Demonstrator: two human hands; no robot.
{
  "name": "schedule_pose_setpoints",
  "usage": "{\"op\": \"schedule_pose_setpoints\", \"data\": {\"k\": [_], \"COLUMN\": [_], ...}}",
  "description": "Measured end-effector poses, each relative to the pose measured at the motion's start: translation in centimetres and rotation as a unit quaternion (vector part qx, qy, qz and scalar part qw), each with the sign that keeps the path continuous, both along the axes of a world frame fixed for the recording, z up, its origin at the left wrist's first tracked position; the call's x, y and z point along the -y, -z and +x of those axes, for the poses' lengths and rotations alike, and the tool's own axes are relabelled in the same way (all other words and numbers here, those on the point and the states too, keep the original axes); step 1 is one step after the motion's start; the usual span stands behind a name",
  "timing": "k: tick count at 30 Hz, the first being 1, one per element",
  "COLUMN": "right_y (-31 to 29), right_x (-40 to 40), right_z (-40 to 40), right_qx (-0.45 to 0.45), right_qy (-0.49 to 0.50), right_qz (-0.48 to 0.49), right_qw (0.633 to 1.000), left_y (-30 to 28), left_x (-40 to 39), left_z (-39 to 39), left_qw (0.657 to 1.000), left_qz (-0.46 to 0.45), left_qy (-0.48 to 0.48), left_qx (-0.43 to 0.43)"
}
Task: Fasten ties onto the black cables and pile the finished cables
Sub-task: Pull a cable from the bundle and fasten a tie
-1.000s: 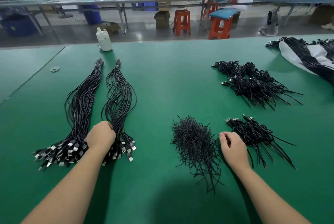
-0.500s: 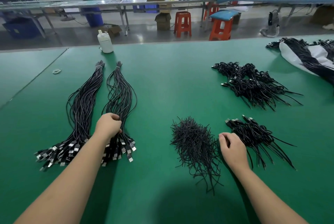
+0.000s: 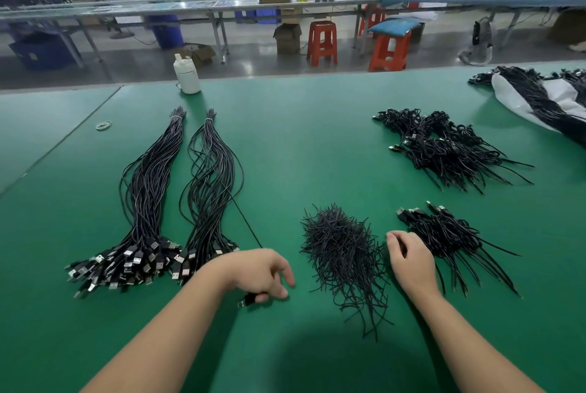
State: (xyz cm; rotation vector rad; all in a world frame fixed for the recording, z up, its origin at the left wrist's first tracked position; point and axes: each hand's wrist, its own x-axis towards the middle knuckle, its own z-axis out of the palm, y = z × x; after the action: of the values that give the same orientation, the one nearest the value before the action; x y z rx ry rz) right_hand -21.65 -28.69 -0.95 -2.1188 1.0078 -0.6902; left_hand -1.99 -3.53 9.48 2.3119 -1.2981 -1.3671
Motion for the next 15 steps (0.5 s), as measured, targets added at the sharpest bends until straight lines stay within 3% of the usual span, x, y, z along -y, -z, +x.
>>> {"op": "schedule_pose_setpoints", "data": {"k": [5, 8, 9, 11, 13, 15], "right_y": [-1.5, -4.1, -5.3, -8.2, -10.0, -10.3], "right_x": [-1.0, -4.2, -5.6, -8.8, -11.5, -13.1], "right_z": [-0.5, 1.0, 1.9, 3.8, 5.2, 5.9], "right_qx": [0.020, 0.021, 0.033, 0.046, 0.070, 0.099], "right_qy": [0.041, -0.059, -0.103, -0.192, -0.275, -0.290], "right_qz": [-0.031, -0.139, -0.129, 0.003, 0.184, 0.222], "right_qw": [0.998, 0.988, 0.986, 0.980, 0.941, 0.925], "left_y": [-0.9, -2.1, -2.7, -3.9, -4.8, -5.6], "left_x": [0.8, 0.7, 0.8, 1.1, 1.6, 2.1], "left_z": [-0.7, -0.4, -0.5, -0.7, -1.0, -1.2], "left_qw": [0.993, 0.988, 0.980, 0.953, 0.916, 0.840], "left_qz": [-0.052, -0.143, -0.176, -0.242, -0.306, -0.367], "left_qy": [0.017, -0.051, -0.077, -0.116, -0.169, -0.265], "left_qx": [0.109, 0.001, -0.060, -0.142, -0.196, -0.298]}}
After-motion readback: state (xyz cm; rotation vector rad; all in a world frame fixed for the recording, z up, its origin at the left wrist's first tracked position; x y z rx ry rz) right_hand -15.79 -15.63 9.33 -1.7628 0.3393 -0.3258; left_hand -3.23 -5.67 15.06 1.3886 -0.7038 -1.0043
